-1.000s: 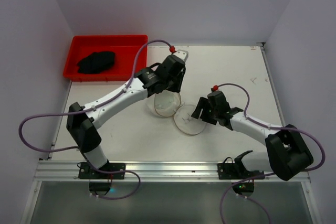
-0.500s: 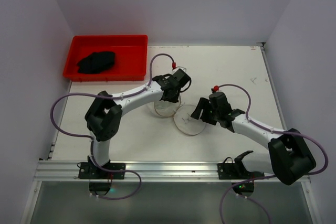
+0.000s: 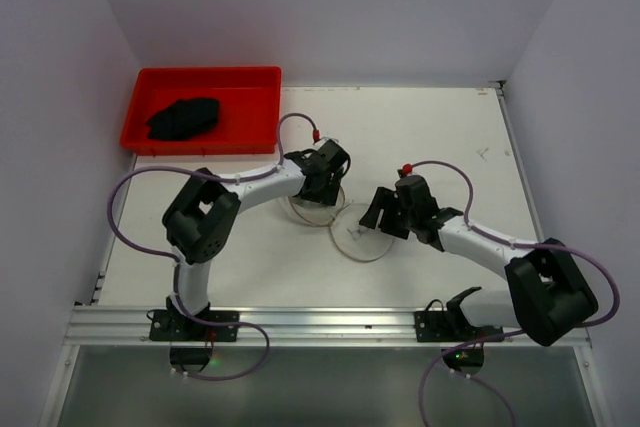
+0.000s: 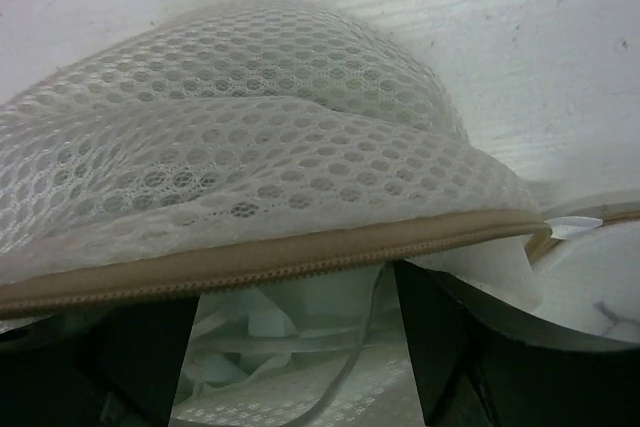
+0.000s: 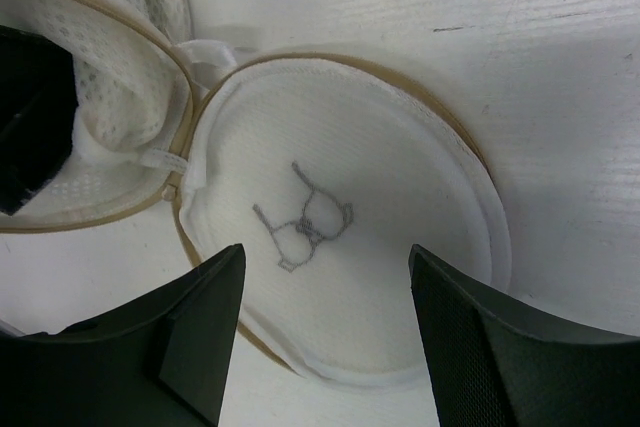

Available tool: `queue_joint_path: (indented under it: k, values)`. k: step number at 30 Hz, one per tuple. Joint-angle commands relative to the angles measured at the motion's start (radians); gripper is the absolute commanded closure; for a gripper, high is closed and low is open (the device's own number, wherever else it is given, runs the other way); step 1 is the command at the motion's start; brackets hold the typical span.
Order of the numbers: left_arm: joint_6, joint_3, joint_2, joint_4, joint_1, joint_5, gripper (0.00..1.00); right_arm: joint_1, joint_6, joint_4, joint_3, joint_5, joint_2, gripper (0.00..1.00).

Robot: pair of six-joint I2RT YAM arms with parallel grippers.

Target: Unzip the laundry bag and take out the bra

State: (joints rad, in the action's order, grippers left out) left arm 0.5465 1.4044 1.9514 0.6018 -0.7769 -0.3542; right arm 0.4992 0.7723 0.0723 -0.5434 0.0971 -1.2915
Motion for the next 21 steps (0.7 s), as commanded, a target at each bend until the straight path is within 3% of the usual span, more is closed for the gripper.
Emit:
queue_joint_path:
  k: [1, 7, 10, 11, 14, 21]
  values:
    - [0.043, -0.057, 0.024, -0.082, -0.001, 0.052, 0.19, 0.009, -0.015, -0.043, -0.015, 0.016, -0.017, 0.31]
    - [0.084, -0.130, 0.084, -0.146, -0.001, 0.073, 0.25, 0.009, -0.008, -0.066, -0.029, 0.016, -0.034, 0.31]
    - [0.098, -0.163, 0.112, -0.175, -0.001, 0.089, 0.54, 0.010, -0.004, -0.066, -0.044, 0.023, -0.049, 0.31]
    - [0.099, -0.171, 0.113, -0.180, -0.001, 0.090, 0.74, 0.010, -0.002, -0.066, -0.047, 0.023, -0.054, 0.31]
    - [0.104, -0.203, 0.081, -0.188, -0.001, 0.095, 1.00, 0.010, -0.001, -0.094, -0.059, 0.021, -0.057, 0.32]
    - [0.090, -0.260, -0.155, -0.198, -0.002, 0.144, 1.00, 0.012, 0.025, -0.138, -0.101, 0.047, -0.063, 0.32]
